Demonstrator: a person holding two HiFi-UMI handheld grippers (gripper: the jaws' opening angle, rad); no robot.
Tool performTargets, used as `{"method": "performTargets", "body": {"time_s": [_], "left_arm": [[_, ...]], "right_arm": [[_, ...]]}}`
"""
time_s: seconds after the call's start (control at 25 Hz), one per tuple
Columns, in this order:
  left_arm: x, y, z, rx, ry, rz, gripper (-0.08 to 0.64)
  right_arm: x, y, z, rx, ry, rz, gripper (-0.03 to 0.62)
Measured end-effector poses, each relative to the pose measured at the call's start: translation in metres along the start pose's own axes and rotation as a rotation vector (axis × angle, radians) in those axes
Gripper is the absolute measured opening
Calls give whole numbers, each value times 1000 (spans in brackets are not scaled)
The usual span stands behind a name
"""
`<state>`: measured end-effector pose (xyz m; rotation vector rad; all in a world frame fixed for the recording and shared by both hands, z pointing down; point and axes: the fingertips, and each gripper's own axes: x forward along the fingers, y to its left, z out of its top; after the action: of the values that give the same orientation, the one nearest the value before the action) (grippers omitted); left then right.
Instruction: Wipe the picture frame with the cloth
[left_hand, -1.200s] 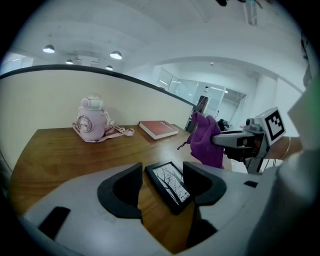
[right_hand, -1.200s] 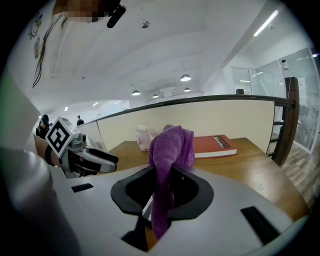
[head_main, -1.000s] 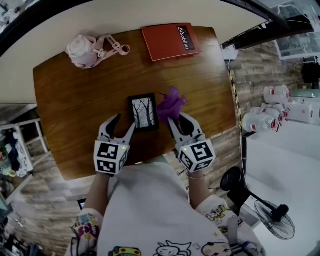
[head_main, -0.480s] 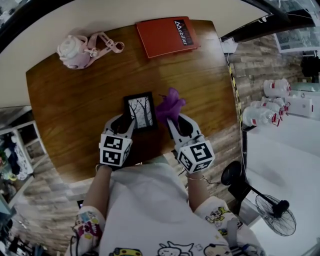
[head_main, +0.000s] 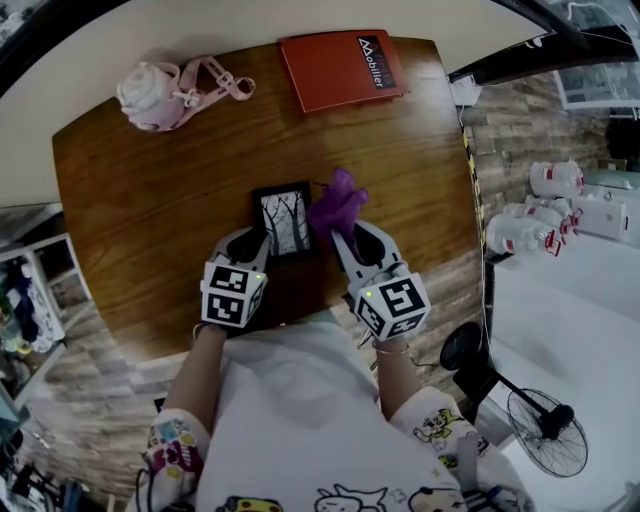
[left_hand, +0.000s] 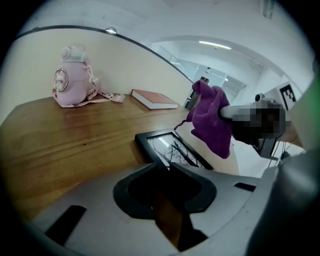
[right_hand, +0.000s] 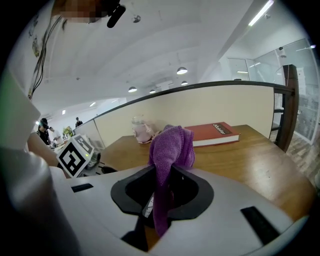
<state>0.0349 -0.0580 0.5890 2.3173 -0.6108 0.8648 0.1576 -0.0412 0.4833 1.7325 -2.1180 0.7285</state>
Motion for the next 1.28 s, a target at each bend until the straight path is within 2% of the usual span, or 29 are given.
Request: {"method": "performTargets", "body": {"time_s": [0.4,0.76,0.88,1.04,1.28], "left_arm": [[0,-1,-1,-13,-3,-21,69],[0,-1,0,-18,2,-30,69],[-1,-1,0,-18,3,-31,69],[-1,-1,-1,-21,4,-31,69],[0,-1,-1,-17,2,-29,69]], "right_arm": [[55,43,16,-126,35,197,66],[108,76,-9,-332,206,379,66],[118,81,-19,-388,252,403,66],[130,79,-33,-509,308,392,66],[141,78,-41,-666,344,388,66]]}}
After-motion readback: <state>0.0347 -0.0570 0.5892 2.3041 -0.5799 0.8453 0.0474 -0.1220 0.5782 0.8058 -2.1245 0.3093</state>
